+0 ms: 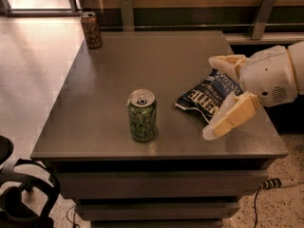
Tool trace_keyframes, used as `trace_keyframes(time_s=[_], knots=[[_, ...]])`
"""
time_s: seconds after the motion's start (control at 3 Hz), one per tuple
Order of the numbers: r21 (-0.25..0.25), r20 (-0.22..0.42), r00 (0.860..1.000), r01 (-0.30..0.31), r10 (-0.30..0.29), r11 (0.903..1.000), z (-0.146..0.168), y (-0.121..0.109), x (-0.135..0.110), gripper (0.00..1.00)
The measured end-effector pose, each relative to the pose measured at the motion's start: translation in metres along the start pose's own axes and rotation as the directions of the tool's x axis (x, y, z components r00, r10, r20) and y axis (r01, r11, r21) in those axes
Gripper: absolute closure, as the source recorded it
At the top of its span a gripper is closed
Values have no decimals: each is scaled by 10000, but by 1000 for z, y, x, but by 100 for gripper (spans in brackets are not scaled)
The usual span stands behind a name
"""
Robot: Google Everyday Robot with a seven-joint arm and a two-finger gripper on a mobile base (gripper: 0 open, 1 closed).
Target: Move green can near orange can
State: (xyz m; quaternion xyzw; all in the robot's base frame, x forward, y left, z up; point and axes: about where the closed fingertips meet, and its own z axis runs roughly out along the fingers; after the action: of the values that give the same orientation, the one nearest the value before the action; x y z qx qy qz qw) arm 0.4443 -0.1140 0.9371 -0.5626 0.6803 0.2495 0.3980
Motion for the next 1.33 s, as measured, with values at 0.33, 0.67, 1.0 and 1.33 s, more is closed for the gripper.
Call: trace_keyframes(time_s=[0.33,0.67,1.0,1.33], knots=[[-197,1072,9937,-314,333,9993,29,3,-1,0],[-133,2055,9771,-527,543,9985,50,2,0,0],[18,2876,9561,-588,558,9983,64,0,-3,0],[75,3593,9326,-392,339,9992,75,0,-17,0]])
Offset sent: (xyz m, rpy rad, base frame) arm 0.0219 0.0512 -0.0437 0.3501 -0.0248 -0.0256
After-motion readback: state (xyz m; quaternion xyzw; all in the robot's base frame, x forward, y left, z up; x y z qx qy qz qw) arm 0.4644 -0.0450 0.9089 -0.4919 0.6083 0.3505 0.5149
